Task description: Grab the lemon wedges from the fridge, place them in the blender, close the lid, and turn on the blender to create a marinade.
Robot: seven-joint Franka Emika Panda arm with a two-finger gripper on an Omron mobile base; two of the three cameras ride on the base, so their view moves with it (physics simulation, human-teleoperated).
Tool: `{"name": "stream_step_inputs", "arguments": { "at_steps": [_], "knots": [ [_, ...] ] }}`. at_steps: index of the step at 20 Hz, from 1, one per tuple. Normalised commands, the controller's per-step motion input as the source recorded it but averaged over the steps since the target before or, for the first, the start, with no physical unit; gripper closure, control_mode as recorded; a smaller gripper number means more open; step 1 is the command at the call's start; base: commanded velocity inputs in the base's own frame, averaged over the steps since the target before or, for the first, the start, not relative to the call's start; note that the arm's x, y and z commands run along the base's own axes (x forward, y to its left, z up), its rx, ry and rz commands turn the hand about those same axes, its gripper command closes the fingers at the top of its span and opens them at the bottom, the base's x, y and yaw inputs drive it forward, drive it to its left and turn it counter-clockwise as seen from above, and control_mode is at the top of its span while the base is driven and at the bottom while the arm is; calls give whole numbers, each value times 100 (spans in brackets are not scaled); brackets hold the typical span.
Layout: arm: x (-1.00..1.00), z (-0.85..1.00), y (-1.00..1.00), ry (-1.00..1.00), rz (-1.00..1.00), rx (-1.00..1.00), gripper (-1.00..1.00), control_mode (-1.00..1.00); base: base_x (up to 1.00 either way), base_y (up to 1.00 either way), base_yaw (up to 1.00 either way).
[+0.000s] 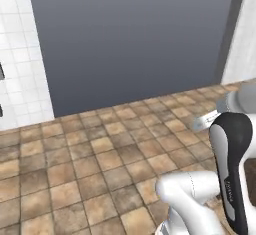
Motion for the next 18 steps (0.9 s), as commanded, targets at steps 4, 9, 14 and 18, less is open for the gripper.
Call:
{"name": "stream_step_inputs", "arguments": {
  "at_steps": [4,9,14,18],
  "knots": [
    [0,0,0,0,0,0,-100,100,16,49,73],
    [0,0,0,0,0,0,-100,100,65,45,46],
    [0,0,0,0,0,0,-100,100,100,4,12],
    [0,0,0,0,0,0,-100,100,100,0,7]
  ]
}}
